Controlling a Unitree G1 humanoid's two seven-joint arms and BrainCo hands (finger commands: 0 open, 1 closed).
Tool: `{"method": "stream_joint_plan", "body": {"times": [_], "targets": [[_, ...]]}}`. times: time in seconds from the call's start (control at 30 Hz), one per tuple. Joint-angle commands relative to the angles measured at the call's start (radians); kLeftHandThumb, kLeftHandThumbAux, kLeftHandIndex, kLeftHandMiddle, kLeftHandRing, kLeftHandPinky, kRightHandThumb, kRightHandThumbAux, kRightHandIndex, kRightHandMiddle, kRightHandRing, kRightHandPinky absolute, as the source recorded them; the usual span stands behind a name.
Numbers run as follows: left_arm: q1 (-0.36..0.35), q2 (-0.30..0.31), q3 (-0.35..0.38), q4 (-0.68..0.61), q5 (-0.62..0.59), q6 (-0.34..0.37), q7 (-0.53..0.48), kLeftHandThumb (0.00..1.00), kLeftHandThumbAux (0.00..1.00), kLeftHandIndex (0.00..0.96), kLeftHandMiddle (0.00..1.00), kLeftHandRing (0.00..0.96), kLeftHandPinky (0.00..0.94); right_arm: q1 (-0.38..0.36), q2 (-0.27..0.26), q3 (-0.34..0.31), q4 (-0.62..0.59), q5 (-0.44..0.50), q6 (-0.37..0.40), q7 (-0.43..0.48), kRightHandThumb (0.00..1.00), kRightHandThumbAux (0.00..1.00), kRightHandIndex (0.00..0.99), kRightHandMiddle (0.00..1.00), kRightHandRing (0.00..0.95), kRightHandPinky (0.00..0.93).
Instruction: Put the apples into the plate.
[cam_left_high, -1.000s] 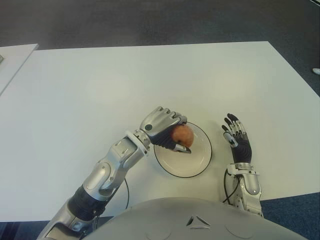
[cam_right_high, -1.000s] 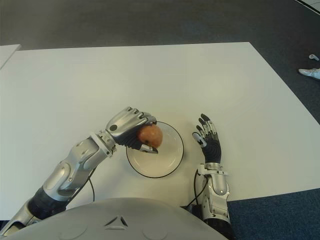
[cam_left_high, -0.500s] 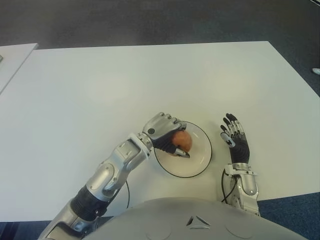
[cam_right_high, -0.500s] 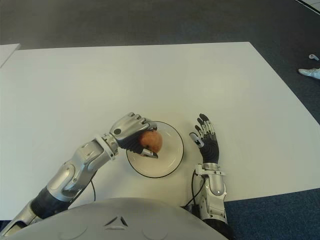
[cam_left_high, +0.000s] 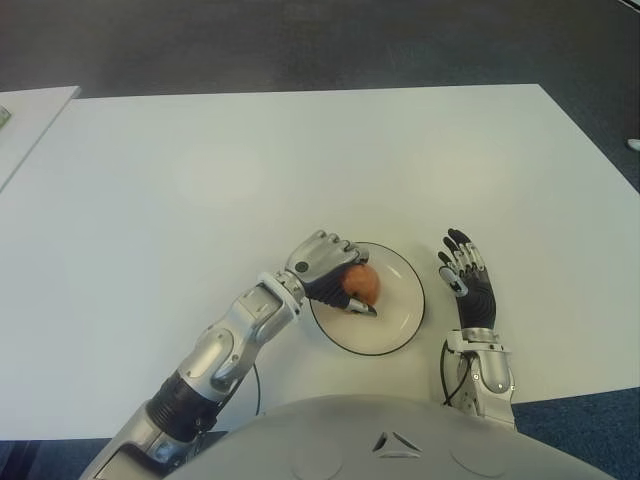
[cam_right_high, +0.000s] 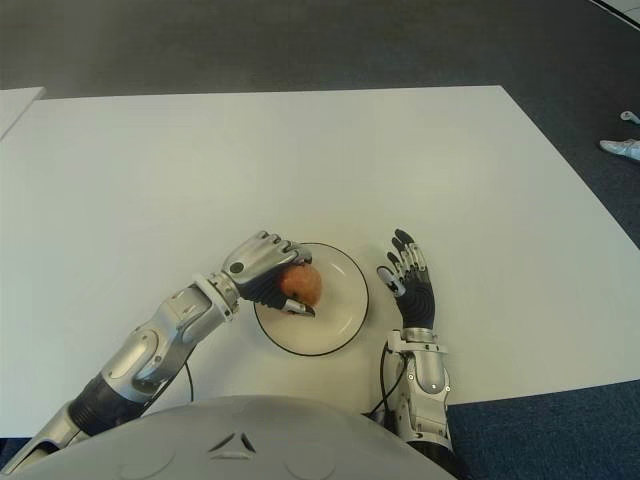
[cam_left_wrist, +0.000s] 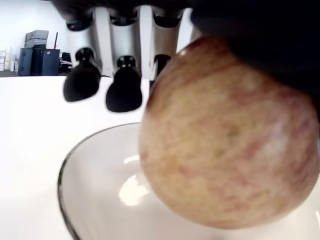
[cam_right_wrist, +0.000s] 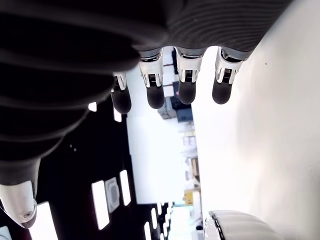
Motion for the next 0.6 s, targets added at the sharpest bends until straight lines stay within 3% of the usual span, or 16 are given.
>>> {"method": "stream_joint_plan", "body": {"times": [0.03, 0.4, 0.5, 0.53, 0.57, 0.6], "targets": [[-0.009, -0.004, 0.011, 0.028, -0.021, 0.009, -0.001, 0.842, 0.668, 0.405, 0.525, 0.789, 0.792, 0.042, 0.017, 0.009, 0.056, -0.001, 0.042, -0.003, 0.248, 0.559, 0.121, 0.105, 0.044, 0.059], [-0.023, -0.014, 0.023, 0.078, -0.059, -0.009, 0.04, 0.845, 0.665, 0.41, 0.548, 0.805, 0.805, 0.045, 0.017, 0.009, 0.048, 0.002, 0.041, -0.002, 0.263, 0.556, 0.148, 0.103, 0.043, 0.064], [-0.026, -0.013, 0.022, 0.091, -0.067, -0.019, 0.055, 0.745, 0.685, 0.426, 0.692, 0.759, 0.729, 0.046, 0.015, 0.009, 0.047, 0.003, 0.043, -0.002, 0.259, 0.558, 0.146, 0.105, 0.045, 0.069], [-0.028, -0.011, 0.021, 0.094, -0.068, -0.022, 0.057, 0.66, 0.621, 0.414, 0.644, 0.687, 0.659, 0.046, 0.015, 0.008, 0.047, 0.003, 0.044, -0.001, 0.258, 0.559, 0.144, 0.105, 0.045, 0.07], [-0.029, -0.009, 0.019, 0.097, -0.068, -0.025, 0.059, 0.516, 0.513, 0.355, 0.505, 0.51, 0.488, 0.047, 0.014, 0.008, 0.046, 0.003, 0.045, -0.001, 0.256, 0.562, 0.14, 0.107, 0.047, 0.07], [-0.03, -0.006, 0.017, 0.099, -0.067, -0.03, 0.06, 0.423, 0.444, 0.317, 0.416, 0.397, 0.379, 0.047, 0.014, 0.008, 0.046, 0.005, 0.046, 0.0, 0.254, 0.564, 0.137, 0.107, 0.048, 0.07]]}}
